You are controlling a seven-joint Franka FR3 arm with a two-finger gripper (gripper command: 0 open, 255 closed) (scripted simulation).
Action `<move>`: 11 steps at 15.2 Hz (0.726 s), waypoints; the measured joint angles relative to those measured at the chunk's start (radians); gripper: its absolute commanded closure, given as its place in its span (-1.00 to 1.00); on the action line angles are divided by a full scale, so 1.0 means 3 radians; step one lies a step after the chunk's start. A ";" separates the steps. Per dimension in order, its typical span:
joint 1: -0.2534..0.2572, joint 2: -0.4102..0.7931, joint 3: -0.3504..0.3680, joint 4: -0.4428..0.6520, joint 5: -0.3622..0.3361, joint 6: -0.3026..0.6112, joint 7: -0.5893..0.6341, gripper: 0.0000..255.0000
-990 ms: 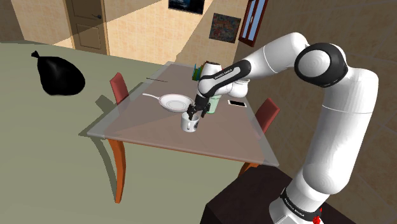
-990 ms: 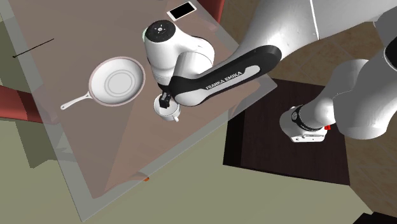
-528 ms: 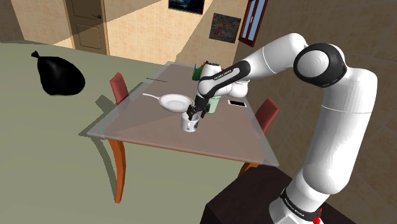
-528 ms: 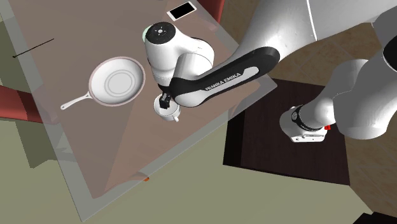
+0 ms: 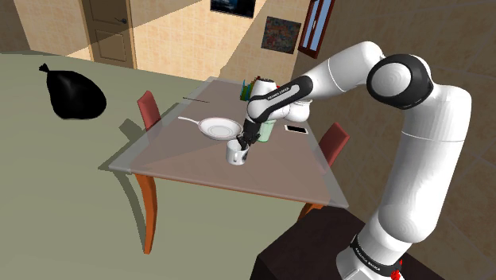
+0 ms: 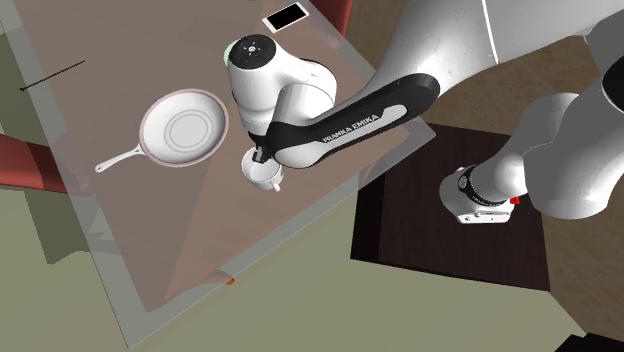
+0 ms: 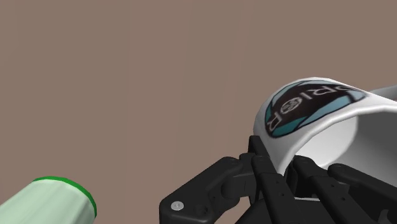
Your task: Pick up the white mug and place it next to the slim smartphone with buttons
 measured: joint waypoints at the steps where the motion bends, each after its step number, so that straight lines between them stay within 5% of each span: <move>1: 0.0000 0.0000 0.0000 0.0000 0.0000 0.0000 0.0000 1.00; 11: -0.0003 -0.0198 -0.0001 0.0118 -0.0003 -0.0314 0.0011 1.00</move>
